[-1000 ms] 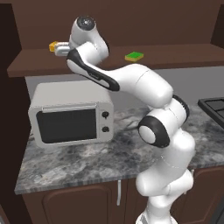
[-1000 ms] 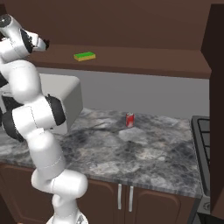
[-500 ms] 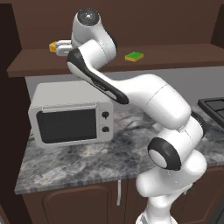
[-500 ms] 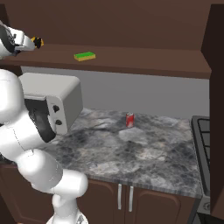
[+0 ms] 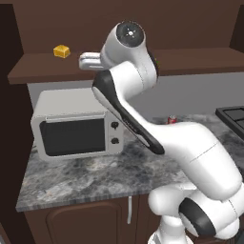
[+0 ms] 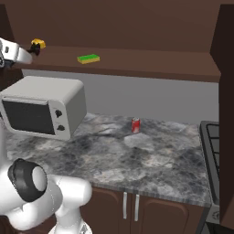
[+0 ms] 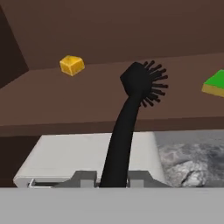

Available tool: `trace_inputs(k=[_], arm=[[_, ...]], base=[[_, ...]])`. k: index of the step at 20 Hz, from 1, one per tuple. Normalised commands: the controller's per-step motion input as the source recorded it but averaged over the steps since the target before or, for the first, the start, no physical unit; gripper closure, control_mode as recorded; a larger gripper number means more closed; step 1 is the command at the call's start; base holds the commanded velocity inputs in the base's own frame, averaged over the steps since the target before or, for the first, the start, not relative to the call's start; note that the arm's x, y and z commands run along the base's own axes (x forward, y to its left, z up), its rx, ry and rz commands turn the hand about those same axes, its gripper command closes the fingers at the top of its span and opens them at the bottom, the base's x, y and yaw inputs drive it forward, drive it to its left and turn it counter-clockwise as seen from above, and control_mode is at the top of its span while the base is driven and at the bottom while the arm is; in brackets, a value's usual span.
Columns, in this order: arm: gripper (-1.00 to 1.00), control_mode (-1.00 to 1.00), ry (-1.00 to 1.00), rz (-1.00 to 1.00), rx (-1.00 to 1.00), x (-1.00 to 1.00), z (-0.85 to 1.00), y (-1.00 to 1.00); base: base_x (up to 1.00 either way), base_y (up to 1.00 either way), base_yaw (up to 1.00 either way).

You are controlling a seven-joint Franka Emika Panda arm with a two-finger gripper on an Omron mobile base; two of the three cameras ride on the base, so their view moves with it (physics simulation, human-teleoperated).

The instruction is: Pick the dish brush and sponge from the cabinet and place them on the counter.

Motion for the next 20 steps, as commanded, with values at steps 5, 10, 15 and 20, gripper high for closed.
trace_inputs(k=[5,10,15,20], arm=[[1.0,-1.0,-0.05,-0.04,0.06,-1.0,0.0,-0.58],[1.0,-1.0,-0.01,-0.05,0.04,-1.0,-0.17,-0.63],[1.0,-1.0,0.0,-0.05,0.0,-0.77,-0.42,-0.57],[1.0,-1.0,0.01,-0.06,0.0,-0.57,-0.47,-0.52]], base=[[0.0,0.0,0.0],[0.0,0.0,0.0],[0.0,0.0,0.0],[0.0,0.0,0.0]])
